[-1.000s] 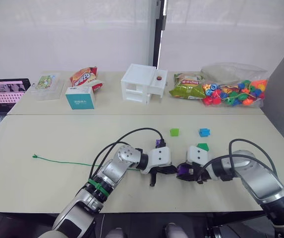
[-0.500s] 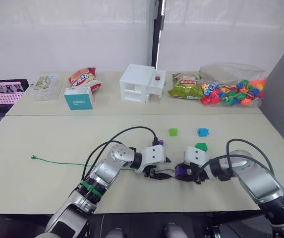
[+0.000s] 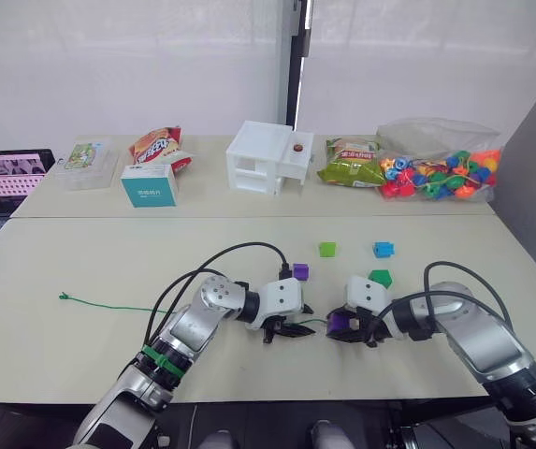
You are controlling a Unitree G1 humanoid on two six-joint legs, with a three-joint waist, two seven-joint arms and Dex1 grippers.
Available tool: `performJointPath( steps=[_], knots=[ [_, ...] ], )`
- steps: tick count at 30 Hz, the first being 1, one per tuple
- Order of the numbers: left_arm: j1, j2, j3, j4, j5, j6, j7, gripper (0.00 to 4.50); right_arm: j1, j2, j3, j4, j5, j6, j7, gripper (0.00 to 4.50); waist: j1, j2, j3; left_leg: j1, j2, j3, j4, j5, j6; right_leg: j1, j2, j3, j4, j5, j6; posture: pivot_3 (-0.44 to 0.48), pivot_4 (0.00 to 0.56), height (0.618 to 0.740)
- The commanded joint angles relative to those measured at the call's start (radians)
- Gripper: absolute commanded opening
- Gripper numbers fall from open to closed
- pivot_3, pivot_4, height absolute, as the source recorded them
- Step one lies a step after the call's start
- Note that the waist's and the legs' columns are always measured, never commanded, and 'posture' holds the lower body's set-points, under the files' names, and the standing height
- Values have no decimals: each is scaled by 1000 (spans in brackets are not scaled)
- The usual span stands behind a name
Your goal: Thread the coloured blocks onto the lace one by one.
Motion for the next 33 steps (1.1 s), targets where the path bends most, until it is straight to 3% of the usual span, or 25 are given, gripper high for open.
performJointPath(
  steps=[1,3,4,22,29,31,33],
  knots=[
    [-20,-8,4,-12,-9,-1,0,734,2,4,17,-7,-4,-11,6,1191,0,0,0,0,0,0,0,0,0,0,0,0,0,0,0,0,150,740],
    [-22,-8,2,-9,-9,-2,-4,106,3,3,15,-7,-4,-11,5,1191,0,0,0,0,0,0,0,0,0,0,0,0,0,0,0,0,150,740],
    [-23,-9,2,-8,-9,-3,-4,0,3,3,15,-6,-4,-11,4,1191,0,0,0,0,0,0,0,0,0,0,0,0,0,0,0,0,150,740],
    [-42,-97,-15,38,-10,16,21,0,10,3,15,-16,-2,-5,4,1191,1,0,0,0,0,0,0,0,0,0,0,0,0,0,0,0,150,740],
    [-33,-58,21,8,-59,59,-14,2144,9,4,7,-32,26,37,10,1191,2,0,0,0,0,0,0,0,0,0,0,0,0,0,0,0,150,740],
    [-35,-37,32,3,-70,62,-24,2799,9,4,0,-41,37,48,10,2271,2,0,0,0,0,0,0,0,0,0,0,0,0,0,0,0,150,740],
    [-35,-20,47,4,-82,59,-31,3474,11,-9,-16,-52,53,57,18,2935,2,0,0,0,0,0,0,0,0,0,0,0,0,0,0,0,150,740]
  ],
)
